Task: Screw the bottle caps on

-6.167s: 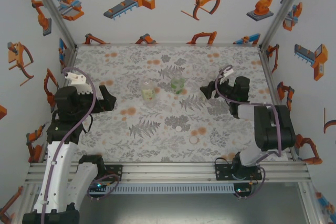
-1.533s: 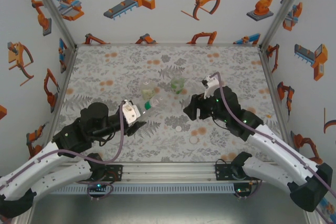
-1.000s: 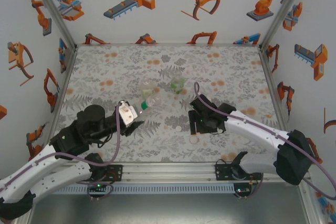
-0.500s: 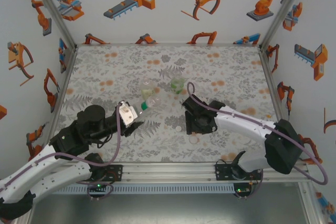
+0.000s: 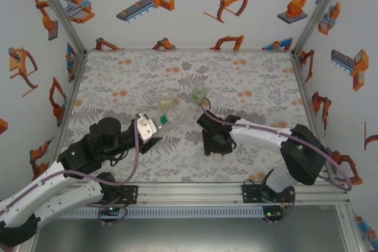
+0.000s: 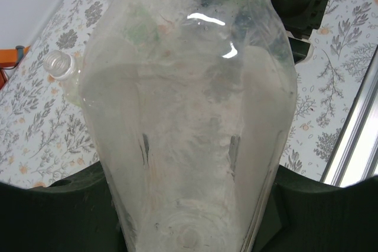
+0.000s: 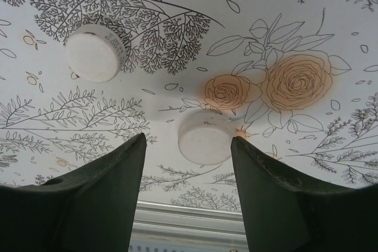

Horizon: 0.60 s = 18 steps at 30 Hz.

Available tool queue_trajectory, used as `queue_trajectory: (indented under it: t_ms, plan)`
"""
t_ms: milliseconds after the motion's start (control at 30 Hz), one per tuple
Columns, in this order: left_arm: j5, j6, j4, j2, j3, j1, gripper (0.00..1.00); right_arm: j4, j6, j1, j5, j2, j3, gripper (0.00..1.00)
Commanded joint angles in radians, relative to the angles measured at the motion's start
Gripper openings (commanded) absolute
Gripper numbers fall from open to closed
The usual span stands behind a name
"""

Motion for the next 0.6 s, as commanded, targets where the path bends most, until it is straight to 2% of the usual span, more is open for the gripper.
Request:
queue_trajectory:
  t_ms: [0, 567]
  plan:
    - [0.011, 0.005, 0.001, 0.006, 0.005, 0.002, 0.01, 0.020, 0.025, 0.008, -0.010, 0.014, -0.023, 0.56]
    - [0.007, 0.004, 0.001, 0.014, 0.005, 0.001, 0.01, -0.068, 0.020, 0.006, 0.059, -0.067, -0.008, 0.56]
